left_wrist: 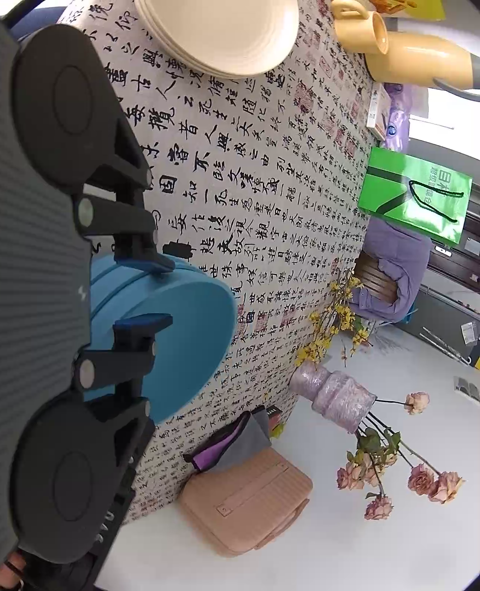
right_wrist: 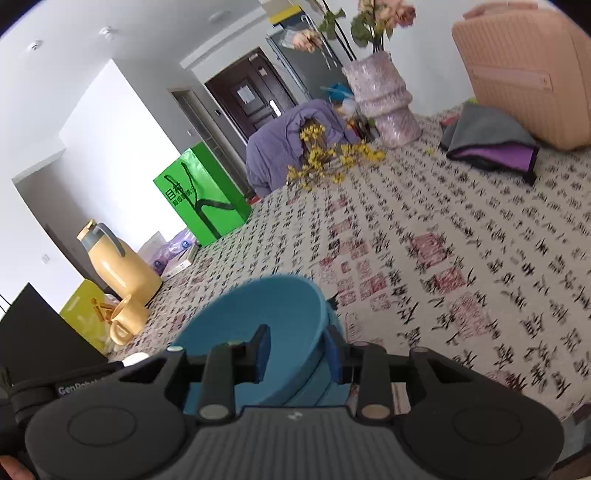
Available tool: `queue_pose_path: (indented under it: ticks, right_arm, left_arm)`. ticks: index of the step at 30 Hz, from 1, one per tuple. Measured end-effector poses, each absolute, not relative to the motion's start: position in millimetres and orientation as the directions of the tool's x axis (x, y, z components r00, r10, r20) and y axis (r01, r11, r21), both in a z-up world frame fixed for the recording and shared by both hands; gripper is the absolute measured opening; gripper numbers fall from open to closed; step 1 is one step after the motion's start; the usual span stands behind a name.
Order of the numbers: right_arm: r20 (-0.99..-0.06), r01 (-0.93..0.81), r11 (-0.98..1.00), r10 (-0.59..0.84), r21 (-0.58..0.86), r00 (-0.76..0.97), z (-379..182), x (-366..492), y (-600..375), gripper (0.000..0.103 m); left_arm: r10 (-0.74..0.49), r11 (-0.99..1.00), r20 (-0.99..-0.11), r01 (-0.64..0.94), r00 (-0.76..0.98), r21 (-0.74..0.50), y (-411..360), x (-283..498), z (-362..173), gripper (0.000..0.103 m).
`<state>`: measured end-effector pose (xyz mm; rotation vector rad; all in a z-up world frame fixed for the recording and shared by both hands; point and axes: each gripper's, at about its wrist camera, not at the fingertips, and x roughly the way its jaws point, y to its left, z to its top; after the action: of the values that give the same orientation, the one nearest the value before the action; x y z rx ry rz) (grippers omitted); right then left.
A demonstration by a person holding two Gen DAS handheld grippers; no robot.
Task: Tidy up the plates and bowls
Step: 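Lower the bowls onto the bowl stack and open both tools, then move both tools to the blue bowl stack and grip its rim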
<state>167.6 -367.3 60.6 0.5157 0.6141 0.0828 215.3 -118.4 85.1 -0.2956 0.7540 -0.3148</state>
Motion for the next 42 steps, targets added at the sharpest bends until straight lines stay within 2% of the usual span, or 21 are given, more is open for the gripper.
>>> queue_pose_path:
  ticks: [2,9,14,16,23,30,34,38,42]
  right_arm:
    - [-0.518,0.074,0.868,0.222,0.491,0.826,60.3,166.2,-368.9,0.038]
    - [-0.508,0.075,0.861,0.224,0.502,0.832,59.7,162.5,-371.2,0.039]
    - [-0.488,0.083,0.881,0.178,0.466,0.855,66.8,154.7,-367.0,0.041]
    - [-0.474,0.079,0.89,0.162,0.449,0.865,70.6,150.2,-363.7,0.042]
    - [-0.419,0.02,0.928,0.148,0.372,0.896,81.0,125.3,-338.8,0.045]
    - [-0.347,-0.097,0.959,0.189,0.266,0.918,82.4,90.7,-305.4,0.06]
    - [-0.323,-0.169,0.962,0.234,0.215,0.917,73.9,68.5,-291.0,0.077]
    - [-0.336,-0.182,0.972,0.222,0.147,0.915,60.3,47.5,-277.5,0.08]
    - [-0.377,-0.197,0.968,0.242,0.155,0.894,42.9,35.7,-273.9,0.083]
  left_arm:
    - [-0.377,0.916,-0.623,0.174,0.686,-0.363,-119.1,214.7,84.6,0.024]
    - [-0.39,0.912,-0.619,0.191,0.682,-0.364,-117.2,212.5,84.6,0.025]
    - [-0.397,0.91,-0.602,0.212,0.693,-0.356,-114.5,202.4,87.5,0.029]
    - [-0.387,0.916,-0.587,0.222,0.711,-0.334,-112.2,194.8,90.0,0.038]
    - [-0.335,0.941,-0.509,0.249,0.793,-0.23,-96.1,162.1,100.7,0.045]
    - [-0.23,0.972,-0.421,0.224,0.878,-0.063,-83.5,116.6,91.6,0.073]
    - [-0.192,0.979,-0.401,0.201,0.896,-0.02,-73.2,89.8,80.7,0.086]
    - [-0.137,0.99,-0.403,0.142,0.905,-0.017,-55.5,64.3,66.4,0.089]
    - [-0.093,0.996,-0.395,0.084,0.914,-0.04,-36.3,42.3,56.1,0.093]
